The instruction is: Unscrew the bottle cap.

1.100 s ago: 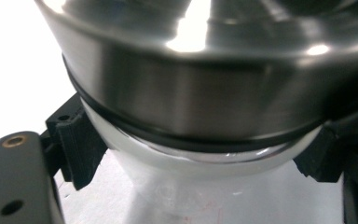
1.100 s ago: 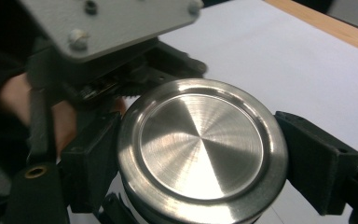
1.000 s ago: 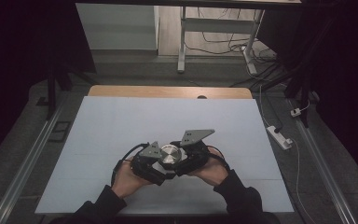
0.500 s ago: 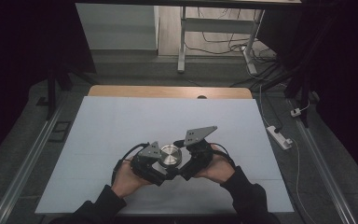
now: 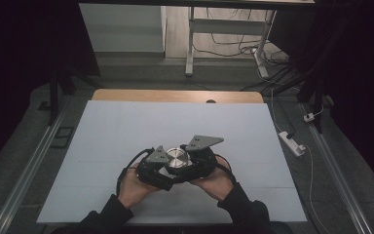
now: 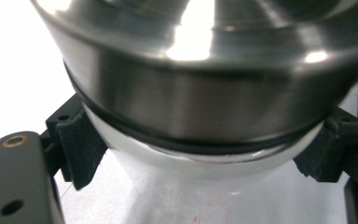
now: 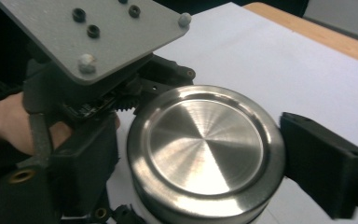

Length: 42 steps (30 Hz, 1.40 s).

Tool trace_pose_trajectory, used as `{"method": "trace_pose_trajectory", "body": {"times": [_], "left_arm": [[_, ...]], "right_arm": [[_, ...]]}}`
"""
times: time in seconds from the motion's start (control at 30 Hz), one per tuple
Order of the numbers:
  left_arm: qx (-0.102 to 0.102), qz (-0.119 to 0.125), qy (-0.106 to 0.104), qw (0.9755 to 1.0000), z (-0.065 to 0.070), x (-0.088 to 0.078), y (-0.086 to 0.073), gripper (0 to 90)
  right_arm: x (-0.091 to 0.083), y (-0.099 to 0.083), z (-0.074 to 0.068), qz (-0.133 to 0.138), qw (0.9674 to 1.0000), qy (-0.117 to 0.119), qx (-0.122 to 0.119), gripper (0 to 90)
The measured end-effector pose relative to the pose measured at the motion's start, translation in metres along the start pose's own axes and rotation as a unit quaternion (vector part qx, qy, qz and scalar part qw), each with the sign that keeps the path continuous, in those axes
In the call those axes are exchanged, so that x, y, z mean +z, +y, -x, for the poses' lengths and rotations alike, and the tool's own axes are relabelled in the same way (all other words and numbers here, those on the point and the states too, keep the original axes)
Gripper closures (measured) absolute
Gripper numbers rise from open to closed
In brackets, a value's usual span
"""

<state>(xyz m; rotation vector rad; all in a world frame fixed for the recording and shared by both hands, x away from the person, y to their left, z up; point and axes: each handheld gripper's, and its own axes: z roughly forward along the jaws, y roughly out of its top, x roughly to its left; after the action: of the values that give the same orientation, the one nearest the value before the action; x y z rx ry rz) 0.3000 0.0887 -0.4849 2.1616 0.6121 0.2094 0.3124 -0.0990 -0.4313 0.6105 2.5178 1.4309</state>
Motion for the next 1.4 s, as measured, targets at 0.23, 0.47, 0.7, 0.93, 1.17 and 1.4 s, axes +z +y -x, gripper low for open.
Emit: {"method": "trace_pose_trajectory", "body": {"times": [0.23,0.47,0.7,0.93,1.17,1.4], "left_arm": [[0.013,-0.003,-0.025,0.9996,0.001,0.000,0.000,15.7],[0.050,-0.002,-0.075,0.9960,0.003,0.000,0.001,15.7],[0.059,0.002,-0.079,0.9951,0.009,0.000,0.004,15.6],[0.017,0.003,-0.014,0.9998,0.002,-0.002,0.001,15.6],[-0.002,-0.004,0.020,0.9998,0.002,0.000,0.001,15.6],[0.007,-0.001,0.009,0.9999,0.005,-0.001,0.003,15.7]], "right_arm": [[-0.004,-0.001,0.010,-0.003,0.9989,0.046,-0.008,19.8],[-0.009,-0.003,0.026,-0.009,0.9874,0.147,-0.058,19.8],[-0.019,-0.006,0.033,0.008,0.9759,0.198,-0.092,8.8],[-0.023,0.003,0.025,-0.005,0.9974,0.068,-0.020,6.8],[-0.008,0.002,0.007,-0.005,0.9998,0.017,0.003,8.1],[-0.004,-0.001,0.003,-0.002,0.9999,0.011,-0.013,18.1]]}}
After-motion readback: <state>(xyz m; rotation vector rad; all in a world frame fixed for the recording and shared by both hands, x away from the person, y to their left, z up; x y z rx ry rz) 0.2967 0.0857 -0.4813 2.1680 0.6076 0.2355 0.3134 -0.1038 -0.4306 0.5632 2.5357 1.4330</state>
